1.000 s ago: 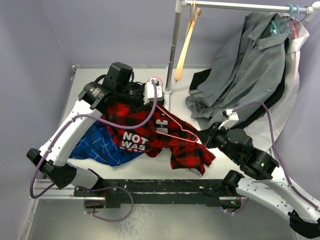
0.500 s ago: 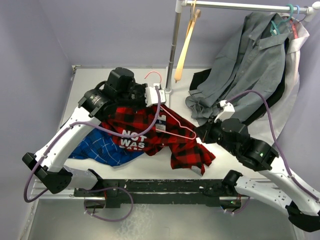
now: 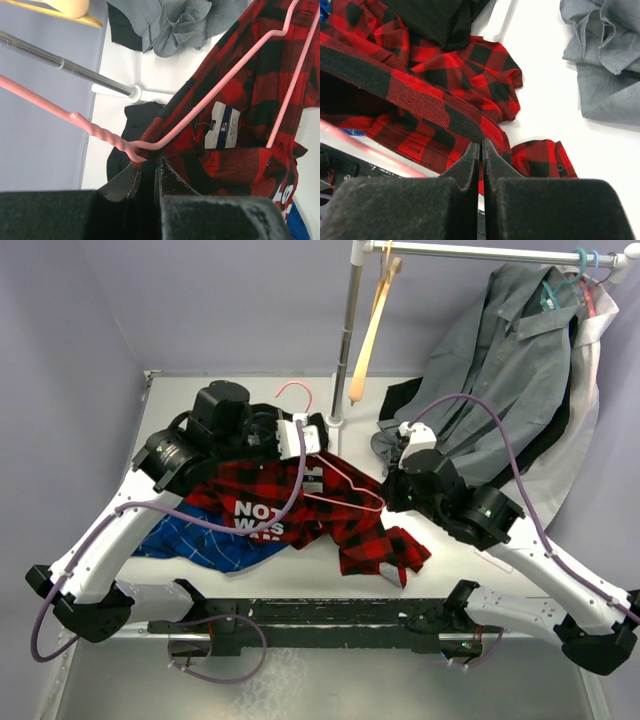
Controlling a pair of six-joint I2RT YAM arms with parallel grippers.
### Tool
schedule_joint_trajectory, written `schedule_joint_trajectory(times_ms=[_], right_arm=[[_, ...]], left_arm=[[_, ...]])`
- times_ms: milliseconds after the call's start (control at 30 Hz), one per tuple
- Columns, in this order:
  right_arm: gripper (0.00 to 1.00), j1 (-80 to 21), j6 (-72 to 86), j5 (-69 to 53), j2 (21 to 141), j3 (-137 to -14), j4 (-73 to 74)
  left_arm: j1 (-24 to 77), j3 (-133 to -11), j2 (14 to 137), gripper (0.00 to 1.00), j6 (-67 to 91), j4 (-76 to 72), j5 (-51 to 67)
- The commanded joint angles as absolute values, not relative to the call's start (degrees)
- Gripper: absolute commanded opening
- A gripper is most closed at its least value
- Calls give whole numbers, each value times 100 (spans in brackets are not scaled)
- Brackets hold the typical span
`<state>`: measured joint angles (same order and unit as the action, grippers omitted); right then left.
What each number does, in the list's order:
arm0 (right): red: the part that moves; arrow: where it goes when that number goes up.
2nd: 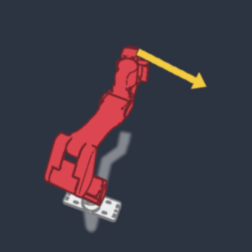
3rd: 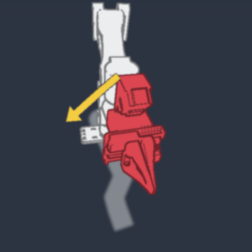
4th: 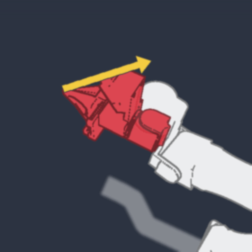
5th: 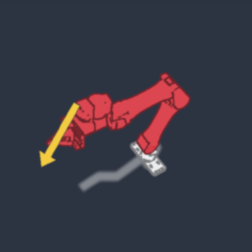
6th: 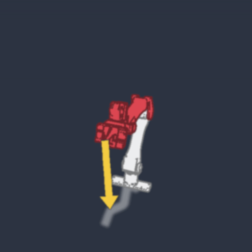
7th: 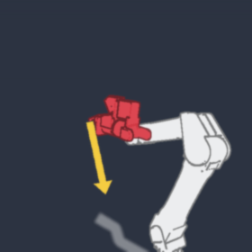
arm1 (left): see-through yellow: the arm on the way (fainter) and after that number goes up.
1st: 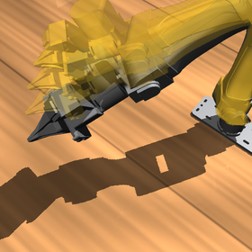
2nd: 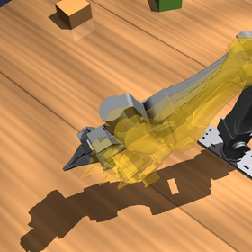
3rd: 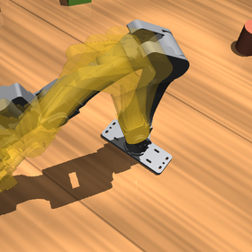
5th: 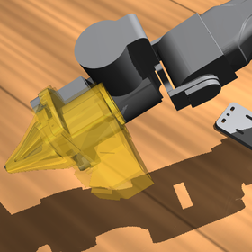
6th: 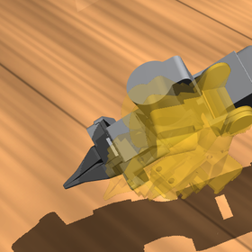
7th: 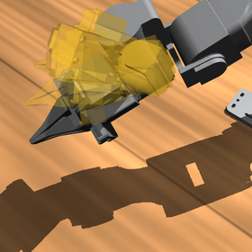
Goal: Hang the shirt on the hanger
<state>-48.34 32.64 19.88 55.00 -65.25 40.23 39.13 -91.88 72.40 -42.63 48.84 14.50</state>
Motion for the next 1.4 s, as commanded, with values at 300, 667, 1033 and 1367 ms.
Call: schedule_joint_trajectory(times_ms=[300,667,1033,1367], right_arm=[[0,-4799,2699,2563,5929,-7182,5371],[0,-4799,2469,1408,6007,-7278,5191],[0,-4799,2129,-280,6450,-7755,5166],[0,-4794,3431,-1382,6295,-7563,2689]], left_arm=[[3814,-8398,6454,0,-5635,3571,-635],[3818,-7777,6454,0,-5936,2223,-1337],[3944,-6781,6520,0,-6774,476,-2187],[4022,-6747,6468,0,-5774,784,-1934]])
